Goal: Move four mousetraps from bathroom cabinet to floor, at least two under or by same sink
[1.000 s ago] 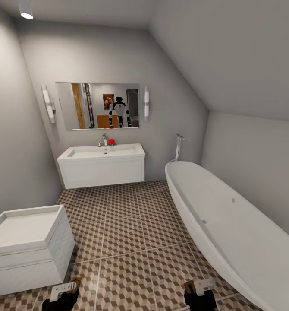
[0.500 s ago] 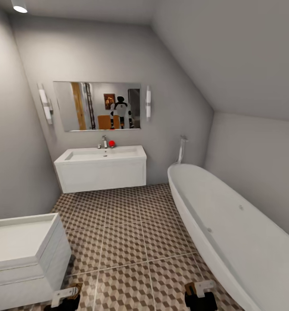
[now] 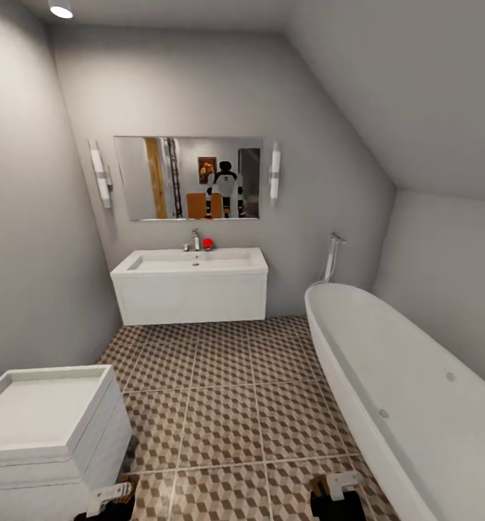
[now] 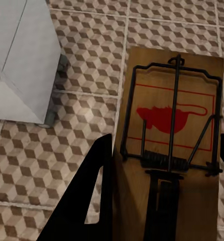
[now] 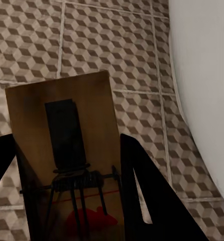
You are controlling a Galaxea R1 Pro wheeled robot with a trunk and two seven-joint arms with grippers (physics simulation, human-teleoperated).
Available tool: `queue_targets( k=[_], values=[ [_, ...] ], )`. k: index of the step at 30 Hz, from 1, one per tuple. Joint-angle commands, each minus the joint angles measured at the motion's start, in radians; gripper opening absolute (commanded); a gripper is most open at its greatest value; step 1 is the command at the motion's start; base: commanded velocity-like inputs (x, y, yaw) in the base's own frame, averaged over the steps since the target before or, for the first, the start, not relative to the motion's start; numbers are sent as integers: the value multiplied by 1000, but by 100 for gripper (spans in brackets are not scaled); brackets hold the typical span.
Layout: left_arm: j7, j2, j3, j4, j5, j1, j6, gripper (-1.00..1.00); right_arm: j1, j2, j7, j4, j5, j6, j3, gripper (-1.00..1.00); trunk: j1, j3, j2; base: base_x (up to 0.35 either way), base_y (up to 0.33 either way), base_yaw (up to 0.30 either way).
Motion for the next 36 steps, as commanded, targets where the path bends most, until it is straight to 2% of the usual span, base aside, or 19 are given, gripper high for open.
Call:
queue_targets(
  k=[1,13,17,20,25,36],
  values=[
    [7,1,-9,0,6,0,-4,-100,0,0,-5,1,4,-2,3,-100,1,0,-1,326,0,10],
    [8,-5,-10,1,6,0,-4,-100,0,0,-4,0,10,-3,3,-100,1,0,-1,326,0,2],
    [11,-33,-10,1,3,0,-4,-100,0,0,-3,1,9,-3,3,-100,1,0,-1,326,0,0],
    [32,-45,-11,2,2,0,-4,-100,0,1,-3,4,7,-3,2,-100,1,0,-1,326,0,0],
    [66,-41,-11,3,2,0,-11,-100,0,1,-3,8,5,-5,1,-100,1,0,-1,326,0,0],
    [72,-49,-12,2,4,0,-6,-100,0,-4,-4,9,4,-1,3,-100,1,0,-1,326,0,0]
  ],
)
